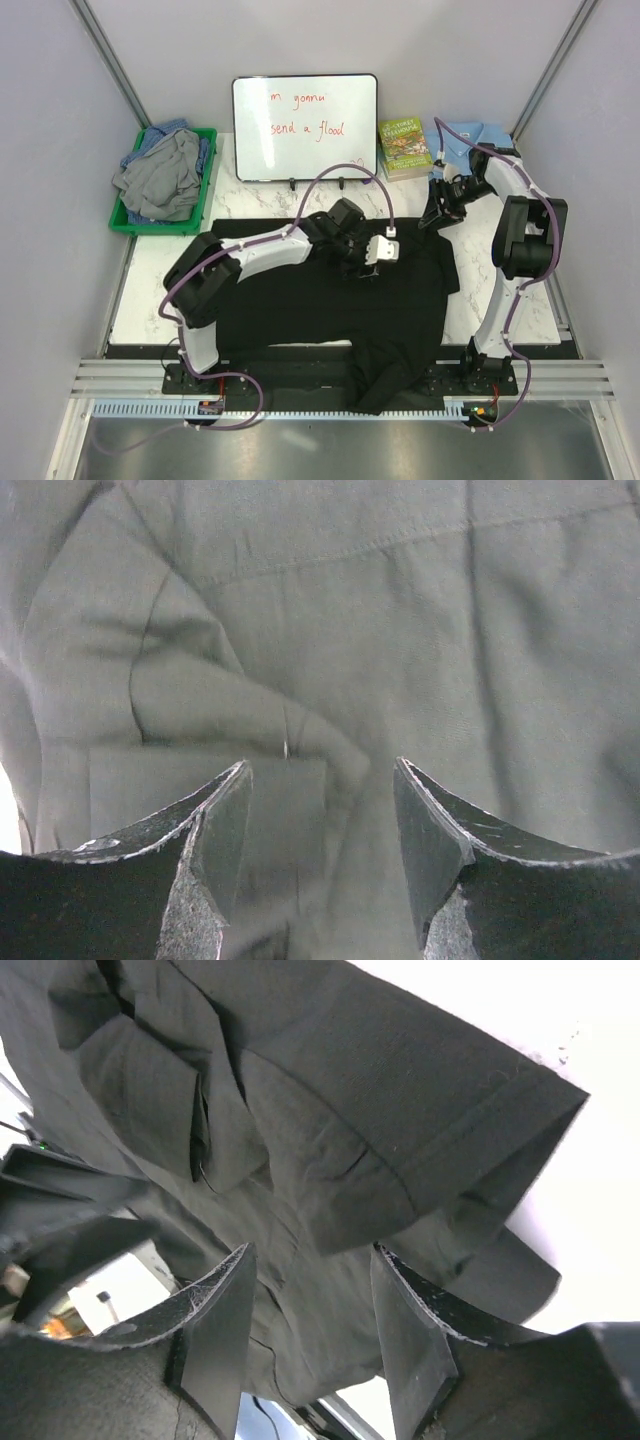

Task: Fold and stack the long sleeve shirts
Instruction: Fold the shirt

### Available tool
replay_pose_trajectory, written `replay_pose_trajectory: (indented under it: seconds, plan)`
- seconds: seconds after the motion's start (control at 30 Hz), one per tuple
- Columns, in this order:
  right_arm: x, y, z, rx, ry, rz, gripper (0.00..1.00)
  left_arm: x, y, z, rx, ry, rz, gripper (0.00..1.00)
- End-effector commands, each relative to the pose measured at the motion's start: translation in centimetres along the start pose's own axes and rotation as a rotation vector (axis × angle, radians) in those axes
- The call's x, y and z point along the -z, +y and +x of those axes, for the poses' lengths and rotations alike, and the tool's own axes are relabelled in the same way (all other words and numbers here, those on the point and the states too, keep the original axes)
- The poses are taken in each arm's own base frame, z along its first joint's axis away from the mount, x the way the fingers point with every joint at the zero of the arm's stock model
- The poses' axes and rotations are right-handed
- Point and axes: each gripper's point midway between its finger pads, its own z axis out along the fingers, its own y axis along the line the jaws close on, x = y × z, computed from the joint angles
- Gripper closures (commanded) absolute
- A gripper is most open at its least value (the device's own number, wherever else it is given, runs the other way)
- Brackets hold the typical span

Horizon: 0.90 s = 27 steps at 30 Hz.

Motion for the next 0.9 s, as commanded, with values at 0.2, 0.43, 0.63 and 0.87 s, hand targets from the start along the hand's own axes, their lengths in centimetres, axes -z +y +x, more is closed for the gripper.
replay_pose_trajectory:
  seconds: [0.2,0.43,0.63,0.87]
  plan:
    - [-1.5,0.1,-0.9,-0.047,-0.039,-0.063,0.44,-4.3,2.8,-1.2,-0.064,0.016,-0.084,0.39]
    - [-1.9,-0.1,-0.8,-0.062,-0.035,-0.065,0.47,-5.3,3.8,1.4,-0.034,0.111,-0.121,0.53]
    - [-1.9,-0.2,-0.6,-0.057,-0.034,-0.063,0.48,-4.8,3.5,0.8,-0.022,0.108,-0.11,0.83]
    - [-1.7,-0.1,-0.7,-0.047,-0.039,-0.06,0.44,-1.9,1.6,-2.6,-0.078,0.03,-0.012,0.98]
